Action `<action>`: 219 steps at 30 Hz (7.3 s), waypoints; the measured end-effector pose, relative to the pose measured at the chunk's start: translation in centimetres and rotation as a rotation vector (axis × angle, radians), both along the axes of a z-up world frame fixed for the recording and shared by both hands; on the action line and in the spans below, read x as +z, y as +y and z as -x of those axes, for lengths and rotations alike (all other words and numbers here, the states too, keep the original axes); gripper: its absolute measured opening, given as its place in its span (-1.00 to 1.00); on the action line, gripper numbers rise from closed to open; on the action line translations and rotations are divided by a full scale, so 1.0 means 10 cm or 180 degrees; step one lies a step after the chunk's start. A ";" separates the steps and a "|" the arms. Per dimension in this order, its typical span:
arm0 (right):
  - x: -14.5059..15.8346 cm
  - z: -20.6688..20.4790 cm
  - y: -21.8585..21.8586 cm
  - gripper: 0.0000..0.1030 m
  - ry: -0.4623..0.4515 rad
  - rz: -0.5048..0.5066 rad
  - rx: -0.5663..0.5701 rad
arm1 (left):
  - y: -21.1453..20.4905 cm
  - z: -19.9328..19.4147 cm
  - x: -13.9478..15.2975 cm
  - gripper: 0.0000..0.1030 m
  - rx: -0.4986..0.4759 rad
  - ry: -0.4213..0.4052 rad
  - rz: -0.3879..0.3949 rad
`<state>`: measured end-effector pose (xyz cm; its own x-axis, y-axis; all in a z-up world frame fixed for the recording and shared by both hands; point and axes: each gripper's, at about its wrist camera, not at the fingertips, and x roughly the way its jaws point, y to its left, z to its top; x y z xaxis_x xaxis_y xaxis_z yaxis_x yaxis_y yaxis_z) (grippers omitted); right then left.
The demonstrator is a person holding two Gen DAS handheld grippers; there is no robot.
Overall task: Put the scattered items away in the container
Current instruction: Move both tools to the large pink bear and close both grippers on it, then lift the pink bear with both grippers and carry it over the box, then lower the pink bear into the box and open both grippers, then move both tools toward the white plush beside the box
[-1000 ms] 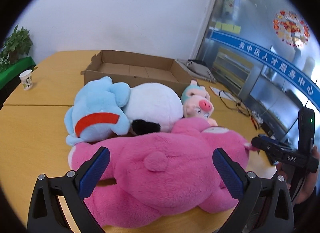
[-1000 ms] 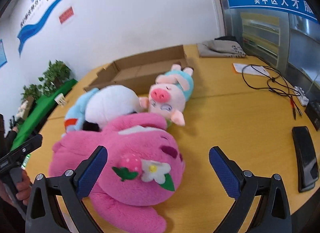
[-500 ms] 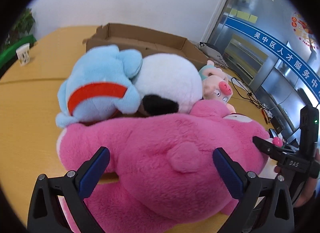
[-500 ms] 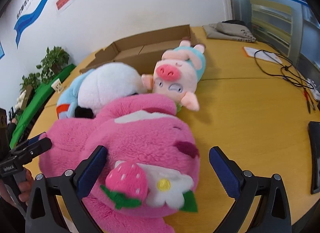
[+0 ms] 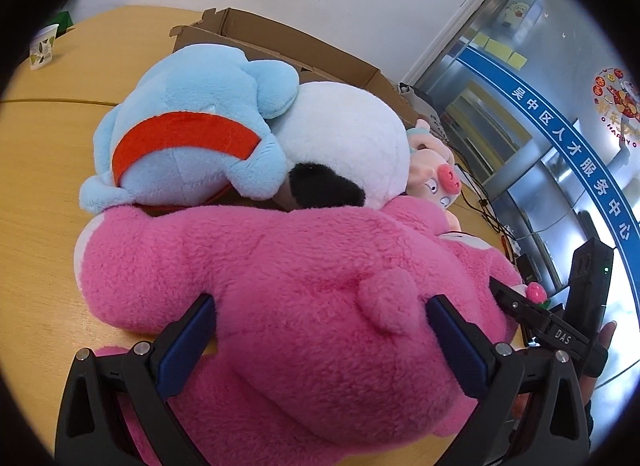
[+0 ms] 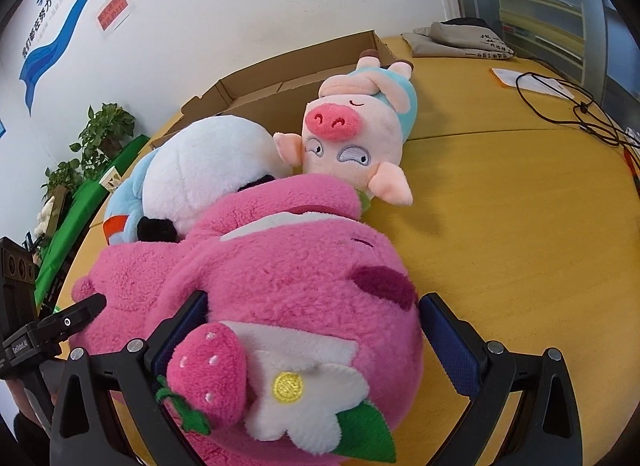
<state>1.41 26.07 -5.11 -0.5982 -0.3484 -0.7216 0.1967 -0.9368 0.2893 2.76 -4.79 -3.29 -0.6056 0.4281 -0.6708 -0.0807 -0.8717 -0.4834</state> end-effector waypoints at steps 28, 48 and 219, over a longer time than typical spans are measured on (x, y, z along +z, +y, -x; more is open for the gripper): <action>-0.12 0.15 0.04 1.00 0.0055 0.0158 0.0890 | 0.13 -0.02 0.03 0.51 0.0179 -0.0039 0.0197; 0.10 -0.24 0.14 0.52 0.0396 0.0273 0.0967 | 0.29 -0.44 0.35 -0.33 0.0438 0.0166 0.0385; 0.99 1.08 -0.66 0.99 0.0586 -0.0935 -0.0062 | -0.35 0.69 1.13 0.71 0.0437 0.0618 0.0905</action>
